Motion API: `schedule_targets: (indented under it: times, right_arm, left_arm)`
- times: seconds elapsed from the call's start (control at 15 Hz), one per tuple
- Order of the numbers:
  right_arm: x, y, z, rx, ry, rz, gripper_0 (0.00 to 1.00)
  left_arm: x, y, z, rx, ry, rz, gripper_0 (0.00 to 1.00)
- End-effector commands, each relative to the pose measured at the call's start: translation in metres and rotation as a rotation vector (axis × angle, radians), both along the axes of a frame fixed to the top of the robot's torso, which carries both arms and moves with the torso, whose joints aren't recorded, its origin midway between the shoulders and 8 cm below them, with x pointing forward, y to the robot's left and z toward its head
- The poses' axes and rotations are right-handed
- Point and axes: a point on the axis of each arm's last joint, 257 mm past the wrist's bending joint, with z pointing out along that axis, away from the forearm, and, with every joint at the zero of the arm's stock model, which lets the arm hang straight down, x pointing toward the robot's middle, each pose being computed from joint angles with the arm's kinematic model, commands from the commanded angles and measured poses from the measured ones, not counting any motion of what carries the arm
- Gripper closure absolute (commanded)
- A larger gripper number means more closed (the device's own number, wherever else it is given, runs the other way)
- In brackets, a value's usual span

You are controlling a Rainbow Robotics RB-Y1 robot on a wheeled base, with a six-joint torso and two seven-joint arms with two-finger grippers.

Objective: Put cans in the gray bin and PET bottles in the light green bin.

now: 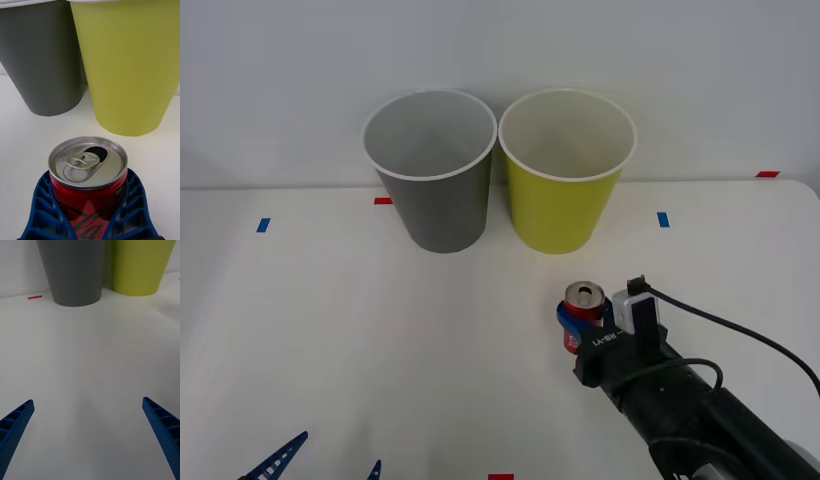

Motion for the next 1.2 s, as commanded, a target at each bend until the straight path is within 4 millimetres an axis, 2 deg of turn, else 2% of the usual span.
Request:
schedule_targets:
  times: [0.07,0.4,0.6,1.07,1.2]
  right_arm:
    - [0.02,-0.002,0.049,-0.052,0.002,0.021,0.96]
    - [0.035,0.008,0.083,-0.105,0.039,0.059,0.97]
    - [0.036,0.029,0.11,-0.067,0.038,0.103,0.97]
    - [0.046,0.085,0.203,-0.005,-0.011,0.226,0.98]
    - [0.054,0.096,0.22,0.0,-0.031,0.243,0.98]
  left_arm:
    - [0.0,0.0,0.0,0.0,0.0,0.0,0.0]
    - [0.0,0.0,0.0,0.0,0.0,0.0,0.0]
    - [0.0,0.0,0.0,0.0,0.0,0.0,0.0]
    - [0.0,0.0,0.0,0.0,0.0,0.0,0.0]
    - [0.0,0.0,0.0,0.0,0.0,0.0,0.0]
